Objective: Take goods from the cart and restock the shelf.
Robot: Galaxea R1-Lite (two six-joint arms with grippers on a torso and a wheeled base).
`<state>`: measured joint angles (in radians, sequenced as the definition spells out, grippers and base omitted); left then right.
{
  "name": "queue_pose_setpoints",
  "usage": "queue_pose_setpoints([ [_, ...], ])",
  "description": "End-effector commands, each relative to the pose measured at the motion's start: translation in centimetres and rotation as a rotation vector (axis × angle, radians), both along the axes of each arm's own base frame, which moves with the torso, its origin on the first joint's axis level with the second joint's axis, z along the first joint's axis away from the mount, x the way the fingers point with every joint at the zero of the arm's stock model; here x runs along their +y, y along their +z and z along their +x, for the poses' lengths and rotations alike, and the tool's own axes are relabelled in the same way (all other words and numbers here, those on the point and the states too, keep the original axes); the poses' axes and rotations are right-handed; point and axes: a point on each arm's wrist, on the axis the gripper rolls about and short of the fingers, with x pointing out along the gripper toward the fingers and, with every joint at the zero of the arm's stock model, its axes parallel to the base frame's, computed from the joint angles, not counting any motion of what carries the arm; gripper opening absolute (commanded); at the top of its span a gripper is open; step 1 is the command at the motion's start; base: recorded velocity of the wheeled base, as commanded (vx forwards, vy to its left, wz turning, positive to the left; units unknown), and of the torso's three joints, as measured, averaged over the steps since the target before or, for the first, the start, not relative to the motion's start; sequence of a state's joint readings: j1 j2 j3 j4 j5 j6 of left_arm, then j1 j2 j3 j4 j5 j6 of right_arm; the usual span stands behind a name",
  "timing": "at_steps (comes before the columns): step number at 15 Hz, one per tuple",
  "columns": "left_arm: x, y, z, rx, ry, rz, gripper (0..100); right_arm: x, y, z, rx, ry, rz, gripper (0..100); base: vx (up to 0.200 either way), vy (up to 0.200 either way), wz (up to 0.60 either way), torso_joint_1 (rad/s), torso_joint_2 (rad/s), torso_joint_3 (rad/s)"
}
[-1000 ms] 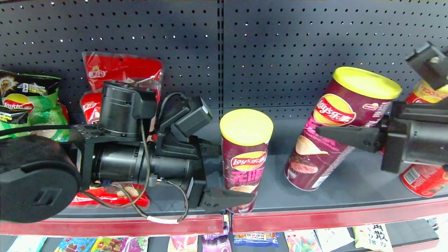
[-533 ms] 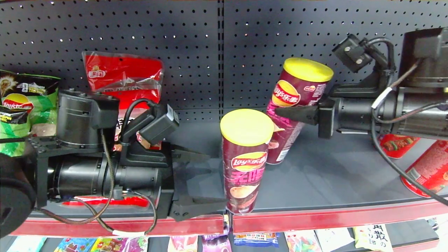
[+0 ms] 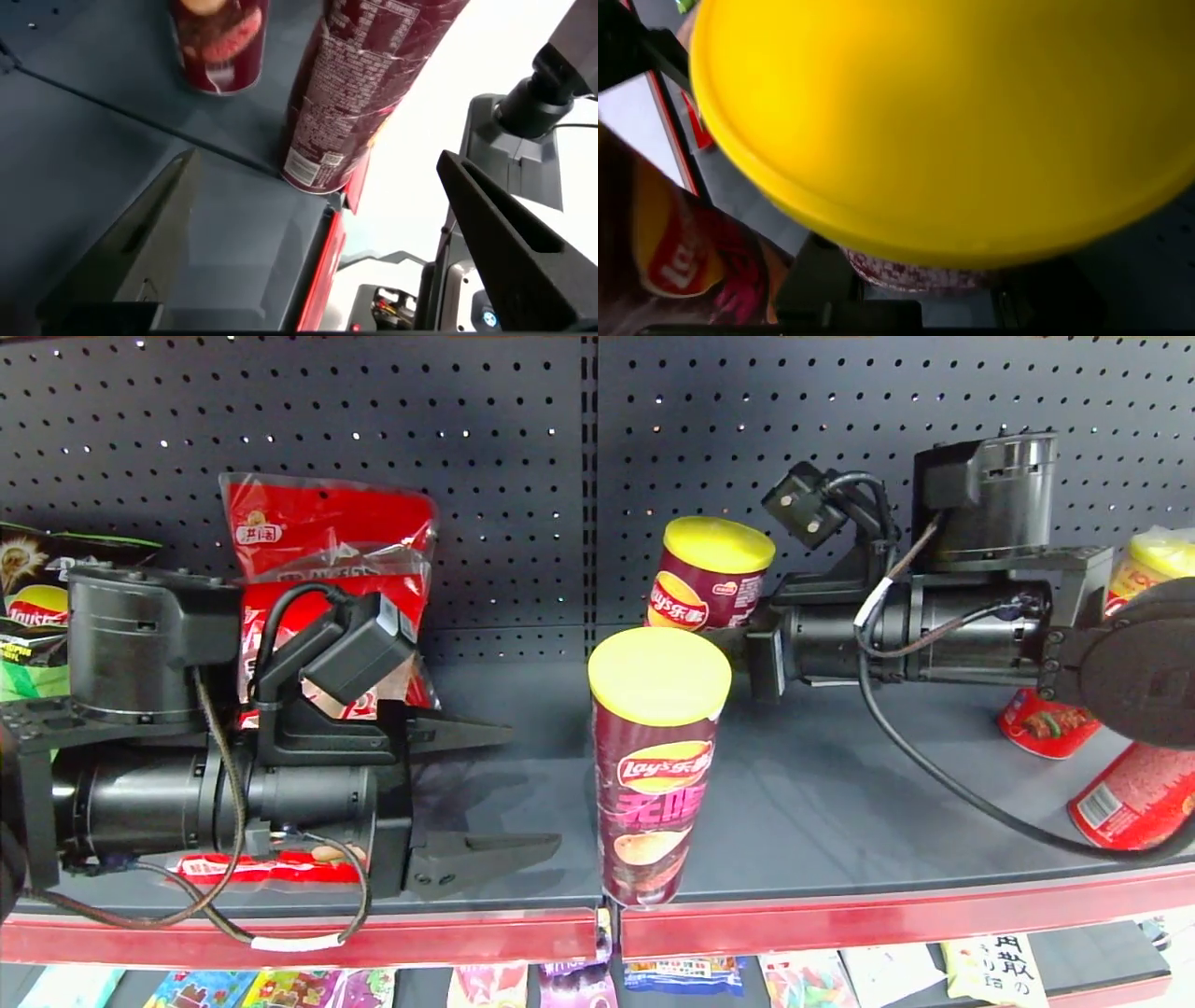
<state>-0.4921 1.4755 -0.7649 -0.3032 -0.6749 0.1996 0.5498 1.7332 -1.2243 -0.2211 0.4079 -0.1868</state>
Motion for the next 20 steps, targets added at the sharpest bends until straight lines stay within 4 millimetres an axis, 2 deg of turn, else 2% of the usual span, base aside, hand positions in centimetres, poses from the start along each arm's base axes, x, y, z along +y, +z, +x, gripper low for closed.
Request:
queue_pose_setpoints([
  [1,0.1,0.0,0.0,-0.001,0.006,0.0,100,0.5,-0.7,0.6,0.012,0.004,-0.014,0,0.0,0.0,0.0,0.0,0.0,0.0],
  [13,0.3,0.2,-0.1,-0.008,0.009,-0.004,100,2.0,-1.0,1.1,0.001,0.034,-0.022,0,0.0,0.0,0.0,0.0,0.0,0.0],
  [14,0.3,0.2,-0.2,-0.006,0.009,-0.003,100,2.0,-1.1,1.0,-0.001,0.033,-0.029,100,0.0,0.0,0.0,0.0,0.0,0.0],
  [20,0.3,0.1,-0.1,-0.002,0.012,-0.001,100,0.8,-0.7,-0.5,-0.006,0.025,-0.033,100,0.0,0.0,0.0,0.0,0.0,0.0],
])
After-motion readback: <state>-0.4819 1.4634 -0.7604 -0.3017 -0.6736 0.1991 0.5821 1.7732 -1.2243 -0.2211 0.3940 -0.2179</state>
